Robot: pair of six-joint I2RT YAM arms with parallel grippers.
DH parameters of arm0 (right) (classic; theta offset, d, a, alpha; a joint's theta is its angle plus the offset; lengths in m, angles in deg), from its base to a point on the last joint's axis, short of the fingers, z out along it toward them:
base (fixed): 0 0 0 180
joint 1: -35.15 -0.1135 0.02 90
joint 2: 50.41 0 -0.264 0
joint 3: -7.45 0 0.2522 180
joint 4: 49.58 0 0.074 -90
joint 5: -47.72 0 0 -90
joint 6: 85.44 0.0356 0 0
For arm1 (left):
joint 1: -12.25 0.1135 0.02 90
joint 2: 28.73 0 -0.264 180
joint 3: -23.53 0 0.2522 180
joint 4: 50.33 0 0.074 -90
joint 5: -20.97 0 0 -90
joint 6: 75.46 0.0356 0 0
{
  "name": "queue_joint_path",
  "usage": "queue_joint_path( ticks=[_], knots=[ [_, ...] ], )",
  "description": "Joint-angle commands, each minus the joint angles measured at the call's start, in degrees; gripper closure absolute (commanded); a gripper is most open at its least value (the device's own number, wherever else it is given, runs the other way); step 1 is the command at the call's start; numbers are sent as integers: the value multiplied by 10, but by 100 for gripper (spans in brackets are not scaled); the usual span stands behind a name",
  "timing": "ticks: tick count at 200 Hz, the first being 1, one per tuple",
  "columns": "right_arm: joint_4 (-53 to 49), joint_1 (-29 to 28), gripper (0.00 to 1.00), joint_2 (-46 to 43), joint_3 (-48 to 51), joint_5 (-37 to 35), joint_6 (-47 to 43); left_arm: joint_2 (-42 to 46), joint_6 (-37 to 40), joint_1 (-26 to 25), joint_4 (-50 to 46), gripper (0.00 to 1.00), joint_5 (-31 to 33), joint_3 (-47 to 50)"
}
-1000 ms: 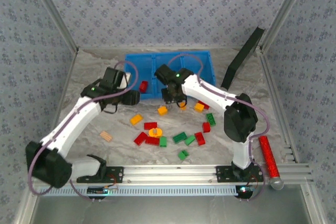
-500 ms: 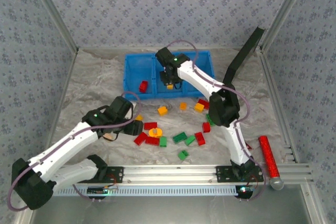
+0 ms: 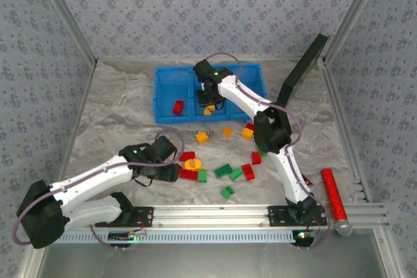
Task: Sort the legos into containers by color
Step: Place the lego in the container, then pick up the lego from the middle-left of the table.
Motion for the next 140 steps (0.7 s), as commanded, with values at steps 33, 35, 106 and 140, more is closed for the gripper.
queue_joint_path(
  ticks=[33, 35, 106, 140],
  knots=[
    [5, 5, 56, -16, -4, 25, -17, -56, -16, -19, 44, 30, 11, 7],
    [5, 4, 56, -17, -3, 25, -17, -58, -15, -19, 46, 30, 12, 6],
    [7, 3, 51, -165, 121, -2, -22, -133, 4, -20, 105, 35, -1, 9],
    [0, 5, 50, -261, 224, -22, -7, -157, 17, -21, 125, 43, -8, 10]
  ],
)
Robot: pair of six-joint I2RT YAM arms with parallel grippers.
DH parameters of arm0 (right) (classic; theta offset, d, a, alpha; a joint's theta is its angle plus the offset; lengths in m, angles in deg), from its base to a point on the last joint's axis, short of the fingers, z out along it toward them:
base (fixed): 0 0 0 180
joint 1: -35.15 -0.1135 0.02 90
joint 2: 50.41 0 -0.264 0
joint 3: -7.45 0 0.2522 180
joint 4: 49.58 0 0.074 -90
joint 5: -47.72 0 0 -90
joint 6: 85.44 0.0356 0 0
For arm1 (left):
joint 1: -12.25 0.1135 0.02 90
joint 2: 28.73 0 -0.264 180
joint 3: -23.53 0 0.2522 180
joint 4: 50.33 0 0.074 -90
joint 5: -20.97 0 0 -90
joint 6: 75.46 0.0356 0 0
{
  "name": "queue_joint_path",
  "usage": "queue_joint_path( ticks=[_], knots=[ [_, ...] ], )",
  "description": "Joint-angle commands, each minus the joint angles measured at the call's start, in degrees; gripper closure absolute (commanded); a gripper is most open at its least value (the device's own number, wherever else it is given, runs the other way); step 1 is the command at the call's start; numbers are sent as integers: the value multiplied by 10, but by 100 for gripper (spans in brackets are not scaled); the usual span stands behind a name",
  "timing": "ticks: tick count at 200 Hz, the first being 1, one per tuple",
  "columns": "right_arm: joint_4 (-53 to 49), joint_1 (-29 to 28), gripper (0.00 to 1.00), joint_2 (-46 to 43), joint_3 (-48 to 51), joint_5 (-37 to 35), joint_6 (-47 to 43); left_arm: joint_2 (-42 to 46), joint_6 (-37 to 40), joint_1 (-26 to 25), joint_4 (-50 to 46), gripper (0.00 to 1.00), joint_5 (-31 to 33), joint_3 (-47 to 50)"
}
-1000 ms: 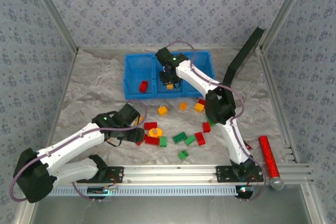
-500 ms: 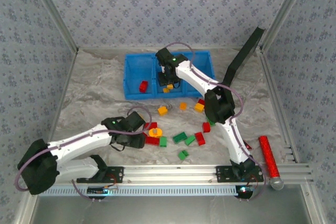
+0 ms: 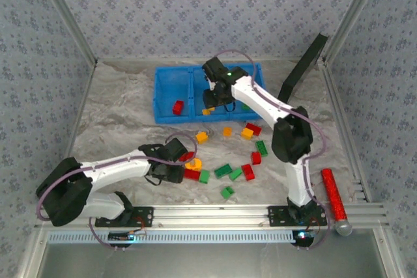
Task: Sort the legos into containers by color
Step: Pick up the lego from the middle-left of the table.
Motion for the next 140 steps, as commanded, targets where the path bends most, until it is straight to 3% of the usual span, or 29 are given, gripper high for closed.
queue_joint_path(
  ticks=[1, 53, 94, 140],
  knots=[
    [-12, 4, 50, -73, 59, -26, 8, -19, 15, -5, 21, 44, -6, 0],
    [-10, 28, 48, -194, 242, -33, 68, -42, 16, -4, 41, 68, -17, 5],
    [29, 56, 41, -237, 347, -16, 117, -10, 29, -3, -26, 72, 21, -49],
    [82, 84, 36, -203, 374, -1, 136, 2, 84, 17, -129, 72, 69, -197]
  ],
)
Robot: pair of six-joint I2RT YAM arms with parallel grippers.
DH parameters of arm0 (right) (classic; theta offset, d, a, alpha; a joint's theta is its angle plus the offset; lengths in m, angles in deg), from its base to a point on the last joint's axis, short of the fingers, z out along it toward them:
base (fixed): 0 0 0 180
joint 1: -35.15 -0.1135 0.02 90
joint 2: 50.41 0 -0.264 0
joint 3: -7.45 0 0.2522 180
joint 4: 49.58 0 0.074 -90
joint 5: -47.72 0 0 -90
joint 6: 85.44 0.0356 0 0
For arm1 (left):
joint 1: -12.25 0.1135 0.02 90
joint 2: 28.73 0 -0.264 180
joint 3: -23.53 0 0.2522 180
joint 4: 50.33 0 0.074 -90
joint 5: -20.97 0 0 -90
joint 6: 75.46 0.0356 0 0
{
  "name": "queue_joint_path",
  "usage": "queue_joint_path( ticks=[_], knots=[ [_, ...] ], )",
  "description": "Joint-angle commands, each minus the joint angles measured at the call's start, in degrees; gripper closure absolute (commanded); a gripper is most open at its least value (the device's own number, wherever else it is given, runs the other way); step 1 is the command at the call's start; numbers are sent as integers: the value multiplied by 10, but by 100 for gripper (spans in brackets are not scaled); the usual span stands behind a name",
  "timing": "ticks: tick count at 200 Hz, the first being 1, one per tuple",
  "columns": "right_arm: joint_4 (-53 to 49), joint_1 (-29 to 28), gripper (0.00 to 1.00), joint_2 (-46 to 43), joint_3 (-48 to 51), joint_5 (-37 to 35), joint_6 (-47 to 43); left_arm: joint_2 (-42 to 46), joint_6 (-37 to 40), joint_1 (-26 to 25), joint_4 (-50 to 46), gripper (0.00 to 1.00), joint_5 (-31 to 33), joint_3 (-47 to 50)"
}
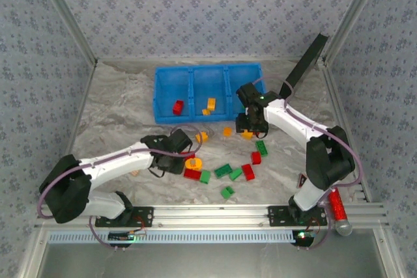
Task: Sort the legos into containers by color
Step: Pick up the lego from the middle-left of the table, then place the lego in the container.
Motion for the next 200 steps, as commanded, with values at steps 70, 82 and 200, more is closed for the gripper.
queue_joint_path(
  ticks=[70, 82, 200],
  knots=[
    [36, 23, 32, 56, 9, 1, 57, -21, 139, 116, -12, 73, 115, -252],
    [35, 25, 32, 56, 11, -6, 62, -40, 141, 144, 1, 73, 110, -273],
    [82, 19, 32, 88, 46, 11, 107, -334, 180, 274, -12, 73, 51, -491]
  ],
)
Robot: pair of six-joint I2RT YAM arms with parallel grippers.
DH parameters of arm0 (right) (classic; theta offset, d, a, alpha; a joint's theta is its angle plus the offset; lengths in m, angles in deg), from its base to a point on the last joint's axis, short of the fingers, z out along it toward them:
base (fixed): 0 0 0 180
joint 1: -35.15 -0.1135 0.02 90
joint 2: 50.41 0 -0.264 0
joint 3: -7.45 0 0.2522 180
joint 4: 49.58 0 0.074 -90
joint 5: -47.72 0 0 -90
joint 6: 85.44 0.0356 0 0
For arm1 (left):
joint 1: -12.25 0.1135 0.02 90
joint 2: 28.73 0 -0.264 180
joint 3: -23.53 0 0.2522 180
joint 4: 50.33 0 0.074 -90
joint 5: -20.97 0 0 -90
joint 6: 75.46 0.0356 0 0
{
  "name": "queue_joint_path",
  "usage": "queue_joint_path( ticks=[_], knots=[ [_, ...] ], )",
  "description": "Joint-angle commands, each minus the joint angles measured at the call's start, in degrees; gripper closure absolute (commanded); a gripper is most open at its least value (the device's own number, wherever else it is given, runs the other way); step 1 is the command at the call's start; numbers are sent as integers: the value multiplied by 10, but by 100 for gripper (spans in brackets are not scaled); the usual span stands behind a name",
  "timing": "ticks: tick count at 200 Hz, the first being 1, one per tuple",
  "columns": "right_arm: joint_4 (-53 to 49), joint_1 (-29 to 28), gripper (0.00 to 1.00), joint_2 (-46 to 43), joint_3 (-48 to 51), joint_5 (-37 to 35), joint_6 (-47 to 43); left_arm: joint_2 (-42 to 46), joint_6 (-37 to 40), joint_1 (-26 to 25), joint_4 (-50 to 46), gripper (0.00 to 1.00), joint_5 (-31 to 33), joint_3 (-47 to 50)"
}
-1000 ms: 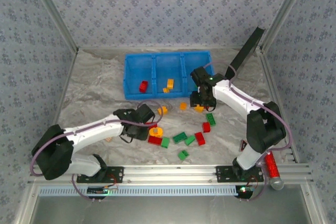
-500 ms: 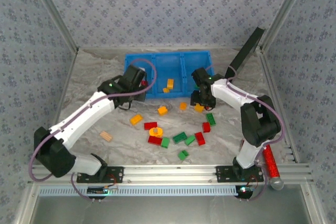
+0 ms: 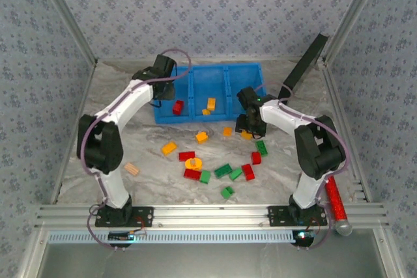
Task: Sort the legos into containers by color
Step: Place the lego in the container.
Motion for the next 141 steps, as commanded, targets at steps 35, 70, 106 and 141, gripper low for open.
queue_joint_path(
  ticks=[35, 70, 106, 141],
  knots=[
    [13, -8, 33, 26, 20, 10, 29, -97, 15, 8, -29, 73, -54, -70],
    [14, -10, 37, 40, 16, 9, 28, -129, 3, 6, -26, 71, -91, -64],
    [15, -10, 45, 52, 10, 10, 26, -137, -2, 3, -18, 65, -99, -44],
    [-1, -14, 60, 45, 3, 5, 16, -129, 0, -1, -18, 53, -105, -33]
  ],
)
